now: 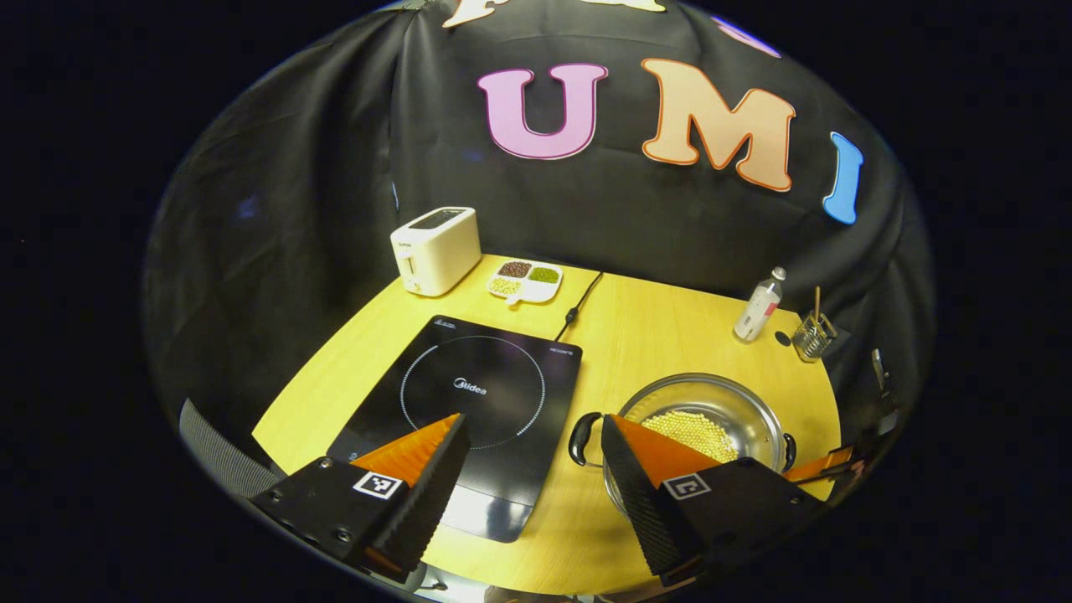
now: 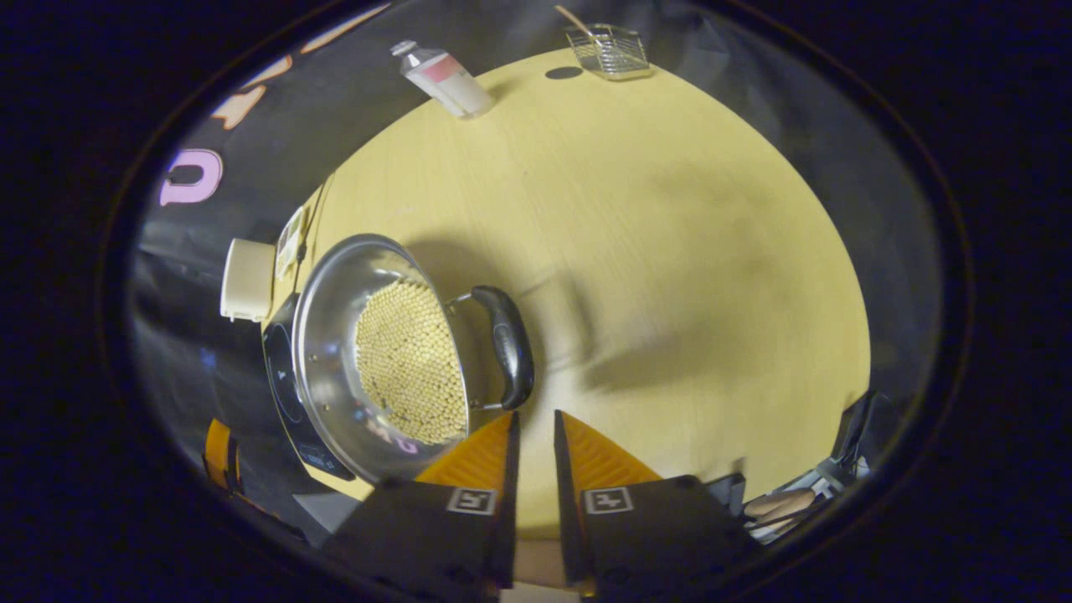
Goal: First push the handle of the pot to place it horizontally, then grasp the pot with both hands and set it on the induction cooktop.
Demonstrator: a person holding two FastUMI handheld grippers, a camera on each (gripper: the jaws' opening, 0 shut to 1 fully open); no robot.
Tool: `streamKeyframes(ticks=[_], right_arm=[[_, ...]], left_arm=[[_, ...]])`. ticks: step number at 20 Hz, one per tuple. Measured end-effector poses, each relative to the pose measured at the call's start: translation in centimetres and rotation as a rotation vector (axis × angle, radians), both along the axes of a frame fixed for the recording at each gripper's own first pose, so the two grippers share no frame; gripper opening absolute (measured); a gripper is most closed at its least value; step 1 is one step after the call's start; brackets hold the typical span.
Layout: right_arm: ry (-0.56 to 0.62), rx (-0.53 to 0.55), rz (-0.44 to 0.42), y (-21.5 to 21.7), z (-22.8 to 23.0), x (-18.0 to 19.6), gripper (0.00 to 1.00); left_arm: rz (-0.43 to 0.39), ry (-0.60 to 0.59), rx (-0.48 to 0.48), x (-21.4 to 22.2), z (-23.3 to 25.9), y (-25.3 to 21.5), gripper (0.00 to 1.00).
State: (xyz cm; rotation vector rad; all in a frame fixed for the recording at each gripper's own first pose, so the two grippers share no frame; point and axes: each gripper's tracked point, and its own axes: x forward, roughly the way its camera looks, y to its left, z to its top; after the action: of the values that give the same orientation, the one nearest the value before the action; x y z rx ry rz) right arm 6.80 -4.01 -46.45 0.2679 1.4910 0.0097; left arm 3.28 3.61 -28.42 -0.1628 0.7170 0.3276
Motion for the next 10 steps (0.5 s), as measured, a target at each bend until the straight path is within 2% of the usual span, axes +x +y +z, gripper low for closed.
streamKeyframes(ticks=[1,2,4,5,10], right_arm=[[-0.015,0.007,-0.001,-0.2,0.6,0.4,0.37],[-0.032,0.027,-0.007,-0.1,1.2,1.1,0.37],[-0.055,0.038,-0.001,-0.2,2.0,2.0,0.51],[-0.070,0.041,0.007,-0.3,2.1,2.5,0.53],[-0.088,0.100,0.032,1.4,2.1,4.2,1.00]], left_arm=[[-0.008,0.008,-0.014,0.1,-0.3,-0.3,0.97],[-0.019,0.009,-0.026,0.3,-0.5,-0.5,0.97],[-0.040,0.018,-0.047,0.9,-1.3,-0.8,0.97],[-0.052,0.028,-0.056,1.1,-1.7,-1.0,0.97],[-0.120,0.085,-0.147,2.3,-4.2,-2.8,0.96]])
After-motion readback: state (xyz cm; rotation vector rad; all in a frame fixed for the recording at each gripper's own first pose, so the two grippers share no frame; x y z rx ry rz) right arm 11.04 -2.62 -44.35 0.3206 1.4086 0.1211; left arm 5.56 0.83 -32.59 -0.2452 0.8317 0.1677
